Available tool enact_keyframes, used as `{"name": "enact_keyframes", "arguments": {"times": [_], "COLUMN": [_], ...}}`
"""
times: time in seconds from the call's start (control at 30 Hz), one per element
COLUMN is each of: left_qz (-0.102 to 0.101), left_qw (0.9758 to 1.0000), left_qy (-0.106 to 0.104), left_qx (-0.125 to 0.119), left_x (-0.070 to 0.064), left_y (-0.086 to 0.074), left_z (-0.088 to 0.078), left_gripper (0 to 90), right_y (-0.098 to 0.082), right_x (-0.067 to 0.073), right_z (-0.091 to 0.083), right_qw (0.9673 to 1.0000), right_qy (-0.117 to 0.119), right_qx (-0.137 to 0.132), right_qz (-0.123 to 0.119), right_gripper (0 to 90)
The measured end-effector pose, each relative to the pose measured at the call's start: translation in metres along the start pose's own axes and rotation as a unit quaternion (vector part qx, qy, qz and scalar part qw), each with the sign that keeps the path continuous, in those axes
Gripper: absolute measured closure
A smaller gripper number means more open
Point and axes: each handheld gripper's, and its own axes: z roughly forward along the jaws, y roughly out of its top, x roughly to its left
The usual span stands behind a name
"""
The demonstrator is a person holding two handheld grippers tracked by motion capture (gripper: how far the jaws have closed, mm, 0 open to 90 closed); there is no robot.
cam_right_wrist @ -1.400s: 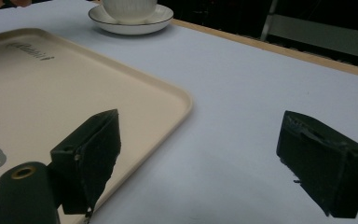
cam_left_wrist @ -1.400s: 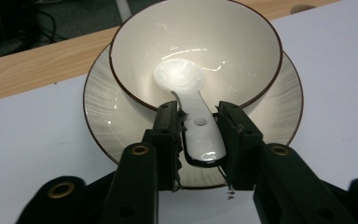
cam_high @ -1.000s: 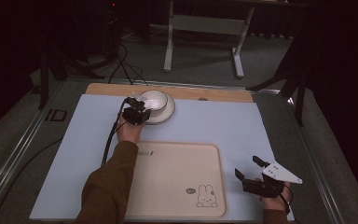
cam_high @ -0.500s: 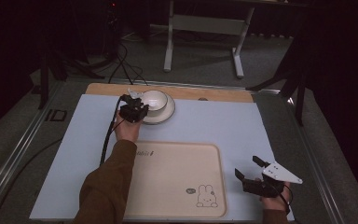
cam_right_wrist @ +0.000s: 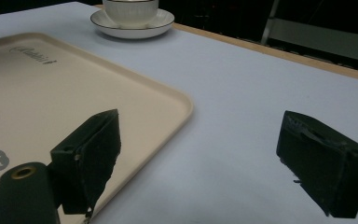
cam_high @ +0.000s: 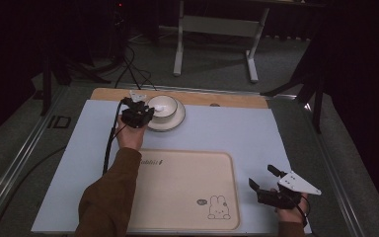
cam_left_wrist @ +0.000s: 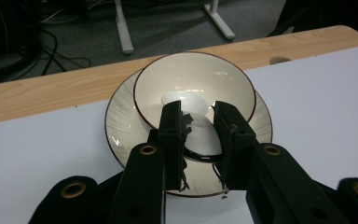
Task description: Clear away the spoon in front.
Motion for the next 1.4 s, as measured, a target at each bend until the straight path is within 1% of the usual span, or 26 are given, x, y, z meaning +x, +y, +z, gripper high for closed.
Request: {"name": "enact_keyframes", "arguments": {"times": [0.13,0.23,0.37,0.57,0.6,0.63,0.73,0.97,1.07,1.17,1.4], "left_qz": [0.006,0.005,0.007,0.011,0.011,0.013,0.012,0.026,0.029,0.033,0.031], "left_qw": [1.0000,0.9999,0.9998,0.9995,0.9995,0.9994,0.9993,0.9989,0.9987,0.9986,0.9987], "left_qy": [-0.002,-0.003,-0.010,-0.012,-0.012,-0.012,-0.012,-0.010,-0.010,-0.006,0.003], "left_qx": [-0.007,-0.011,-0.018,-0.027,-0.027,-0.029,-0.034,-0.038,-0.041,-0.040,-0.040], "left_x": [0.000,0.001,0.000,-0.002,-0.002,-0.002,-0.002,-0.005,-0.006,-0.007,-0.006], "left_y": [0.002,0.003,0.006,0.009,0.009,0.010,0.011,0.012,0.011,0.009,0.004], "left_z": [-0.008,-0.014,-0.022,-0.036,-0.036,-0.041,-0.048,-0.062,-0.067,-0.072,-0.081], "left_gripper": [74.0,74.0,74.0,74.0,74.0,74.0,74.0,74.0,74.0,74.0,74.0], "right_y": [0.000,0.000,0.000,0.000,0.000,0.000,0.000,0.000,0.000,0.000,0.000], "right_x": [0.000,0.000,0.000,0.000,0.000,0.000,0.000,0.000,0.000,0.000,0.001], "right_z": [0.000,0.000,-0.001,-0.001,-0.001,-0.001,-0.001,-0.001,-0.001,-0.001,-0.001], "right_qw": [1.0000,1.0000,1.0000,1.0000,1.0000,1.0000,1.0000,1.0000,1.0000,1.0000,1.0000], "right_qy": [0.000,0.000,0.000,0.000,0.000,-0.001,-0.001,-0.001,-0.002,-0.001,-0.001], "right_qx": [-0.001,-0.002,-0.002,-0.004,-0.004,-0.004,-0.004,-0.003,-0.003,-0.002,-0.002], "right_qz": [0.001,0.000,-0.001,-0.001,-0.001,-0.001,-0.001,-0.001,-0.001,-0.002,-0.002], "right_gripper": [13.3,13.3,13.3,13.4,13.4,13.4,13.4,13.4,13.4,13.4,13.5]}}
